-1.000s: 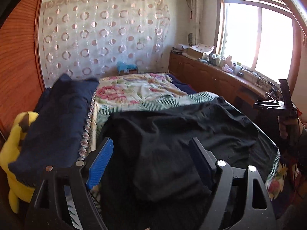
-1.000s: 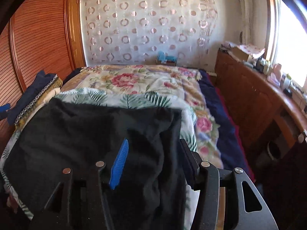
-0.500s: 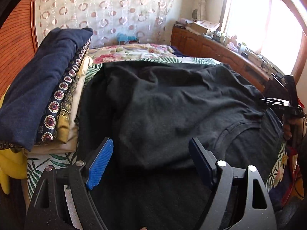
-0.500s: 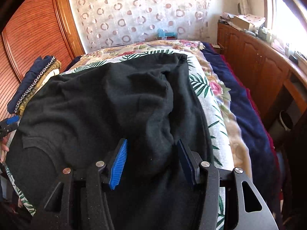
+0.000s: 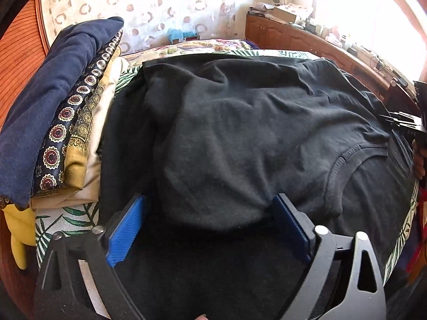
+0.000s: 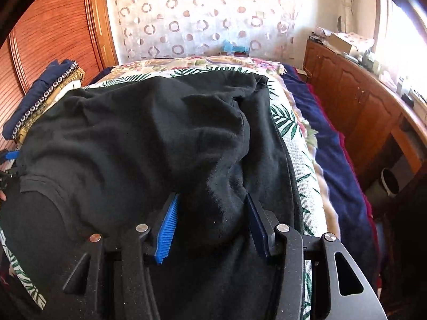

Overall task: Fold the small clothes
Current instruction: 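Grasp the folded edge of the black T-shirt with both grippers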

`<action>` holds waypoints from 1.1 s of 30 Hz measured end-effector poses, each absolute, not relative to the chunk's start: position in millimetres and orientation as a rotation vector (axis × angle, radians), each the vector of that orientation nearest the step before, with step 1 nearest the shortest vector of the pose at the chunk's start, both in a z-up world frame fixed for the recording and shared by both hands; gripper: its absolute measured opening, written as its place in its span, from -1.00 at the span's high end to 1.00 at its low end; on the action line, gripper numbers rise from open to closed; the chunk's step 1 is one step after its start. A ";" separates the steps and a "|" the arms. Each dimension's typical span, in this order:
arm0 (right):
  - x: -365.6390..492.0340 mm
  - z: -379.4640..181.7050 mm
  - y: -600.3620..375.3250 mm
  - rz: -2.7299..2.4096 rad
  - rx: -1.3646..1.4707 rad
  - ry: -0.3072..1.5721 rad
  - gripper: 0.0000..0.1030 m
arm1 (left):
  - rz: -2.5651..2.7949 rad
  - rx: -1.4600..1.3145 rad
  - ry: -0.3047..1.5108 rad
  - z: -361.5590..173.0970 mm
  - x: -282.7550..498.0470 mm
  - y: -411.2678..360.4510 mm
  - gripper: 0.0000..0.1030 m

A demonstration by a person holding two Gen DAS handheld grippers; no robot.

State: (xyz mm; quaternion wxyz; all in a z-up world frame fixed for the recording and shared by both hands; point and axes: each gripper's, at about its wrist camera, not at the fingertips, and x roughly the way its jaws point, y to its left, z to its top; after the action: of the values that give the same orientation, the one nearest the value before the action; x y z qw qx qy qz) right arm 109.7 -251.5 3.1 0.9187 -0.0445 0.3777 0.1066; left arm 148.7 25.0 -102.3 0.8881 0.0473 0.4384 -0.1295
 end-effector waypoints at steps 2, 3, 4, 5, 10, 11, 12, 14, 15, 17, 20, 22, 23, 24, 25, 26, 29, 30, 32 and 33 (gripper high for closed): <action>107.9 0.7 -250.9 0.219 -0.092 0.774 0.00 | -0.255 0.094 0.921 -103.3 149.8 25.7 -0.98; 108.1 -5.7 -246.8 0.218 -0.094 0.773 0.00 | -0.254 0.093 0.922 -103.5 151.9 24.9 -0.98; 108.6 -8.9 -245.8 0.217 -0.096 0.772 0.00 | -0.256 0.096 0.923 -103.8 151.9 25.1 -0.99; 107.5 -11.0 -244.0 0.216 -0.098 0.771 0.00 | -0.259 0.096 0.927 -103.5 153.4 24.4 -0.99; 111.9 -15.8 -238.3 0.215 -0.103 0.770 -0.01 | -0.298 0.046 0.934 -97.3 151.5 35.1 -0.91; 111.8 -16.0 -238.1 0.214 -0.103 0.770 -0.01 | -0.306 0.021 0.925 -95.0 149.1 39.6 -0.84; 111.8 -15.9 -238.5 0.215 -0.103 0.770 -0.01 | -0.314 -0.011 0.910 -91.4 147.0 45.0 -0.81; 111.5 -15.9 -238.6 0.216 -0.104 0.769 -0.01 | -0.311 -0.060 0.886 -85.3 144.0 55.1 -0.60; 111.5 -16.0 -238.6 0.216 -0.104 0.769 -0.01 | -0.309 -0.082 0.878 -82.8 143.2 59.9 -0.51; 111.6 -15.8 -238.9 0.217 -0.104 0.769 -0.01 | -0.308 -0.110 0.877 -81.3 144.6 64.7 -0.05; 111.3 -15.8 -239.2 0.217 -0.104 0.769 -0.01 | -0.304 -0.110 0.895 -84.2 148.9 66.2 0.30; 111.3 -15.8 -239.5 0.218 -0.104 0.769 -0.01 | -0.295 -0.100 0.908 -88.2 152.4 62.9 0.30; 111.4 -15.8 -239.6 0.218 -0.105 0.769 -0.01 | -0.284 -0.096 0.914 -90.6 154.6 61.8 0.30; 111.3 -16.1 -239.0 0.217 -0.106 0.769 -0.01 | -0.275 -0.096 0.921 -93.1 156.2 61.0 0.30; 111.5 -16.3 -239.3 0.217 -0.106 0.769 -0.01 | -0.272 -0.100 0.921 -94.4 156.4 60.4 0.30; 111.4 -16.5 -239.1 0.217 -0.106 0.769 -0.01 | -0.272 -0.103 0.917 -94.1 156.8 60.3 0.30; 111.2 -16.5 -239.5 0.218 -0.107 0.768 -0.01 | -0.278 -0.096 0.915 -93.8 157.7 59.3 0.41; 111.0 -16.7 -239.2 0.217 -0.106 0.767 0.00 | -0.285 -0.086 0.914 -93.9 158.3 56.4 0.49; 110.9 -16.7 -239.4 0.217 -0.107 0.767 0.00 | -0.276 -0.059 0.905 -93.0 158.8 50.6 0.71; 110.3 -16.7 -239.1 0.215 -0.106 0.764 0.06 | -0.272 -0.046 0.898 -92.1 157.9 49.3 0.77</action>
State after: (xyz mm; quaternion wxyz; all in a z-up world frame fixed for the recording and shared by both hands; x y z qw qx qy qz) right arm 110.3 -239.1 -16.7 0.9210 -0.0516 0.3718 0.1044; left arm 157.9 49.3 -92.1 0.8917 -0.0221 0.4326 -0.1312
